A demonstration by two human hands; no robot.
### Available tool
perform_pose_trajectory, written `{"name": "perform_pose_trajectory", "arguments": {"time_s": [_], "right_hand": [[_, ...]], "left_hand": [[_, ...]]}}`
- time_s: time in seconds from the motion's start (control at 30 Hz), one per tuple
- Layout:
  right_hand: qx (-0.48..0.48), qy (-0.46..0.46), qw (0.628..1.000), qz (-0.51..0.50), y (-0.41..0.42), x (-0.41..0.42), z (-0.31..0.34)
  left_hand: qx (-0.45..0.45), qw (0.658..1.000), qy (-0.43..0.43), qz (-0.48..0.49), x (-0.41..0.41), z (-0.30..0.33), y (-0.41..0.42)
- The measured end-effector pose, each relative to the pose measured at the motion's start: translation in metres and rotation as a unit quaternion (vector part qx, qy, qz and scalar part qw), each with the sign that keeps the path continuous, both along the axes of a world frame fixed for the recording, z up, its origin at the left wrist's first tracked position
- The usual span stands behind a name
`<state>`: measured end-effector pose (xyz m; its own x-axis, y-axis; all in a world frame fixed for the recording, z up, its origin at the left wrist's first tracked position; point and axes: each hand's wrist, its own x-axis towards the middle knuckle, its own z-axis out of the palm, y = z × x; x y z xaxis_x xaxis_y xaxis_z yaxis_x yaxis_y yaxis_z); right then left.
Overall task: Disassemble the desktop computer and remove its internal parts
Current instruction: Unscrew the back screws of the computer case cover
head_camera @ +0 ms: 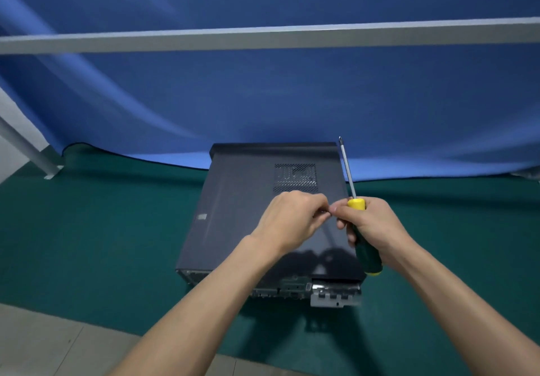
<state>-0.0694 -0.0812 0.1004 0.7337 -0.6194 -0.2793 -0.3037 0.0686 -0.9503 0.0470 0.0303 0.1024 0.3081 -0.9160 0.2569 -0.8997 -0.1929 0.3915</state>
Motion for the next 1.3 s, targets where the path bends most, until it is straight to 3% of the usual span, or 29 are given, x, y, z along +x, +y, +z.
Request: {"name": "perform_pose_trajectory", "arguments": {"time_s": [0.17, 0.33, 0.5, 1.03, 1.3], "right_hand": [[0.007, 0.027, 1.0, -0.01, -0.07, 0.009, -0.021], [0.053, 0.071, 0.992, -0.092, -0.123, 0.009, -0.074], [0.058, 0.131, 0.985, -0.094, -0.152, 0.015, -0.13], [-0.054, 0.309, 0.946, -0.077, -0.165, 0.074, -0.226], [-0.023, 0.27, 0.956, -0.11, -0.163, 0.056, -0.224]], "left_hand": [[0.053, 0.998, 0.026, 0.018, 0.009, -0.018, -0.07], [0.137, 0.972, 0.048, 0.182, 0.025, -0.068, -0.117], [0.107, 0.952, 0.021, 0.285, 0.027, -0.106, -0.135], [0.107, 0.948, -0.012, 0.299, 0.03, -0.112, -0.144], [0.098, 0.95, -0.006, 0.298, 0.031, -0.114, -0.142]]}}
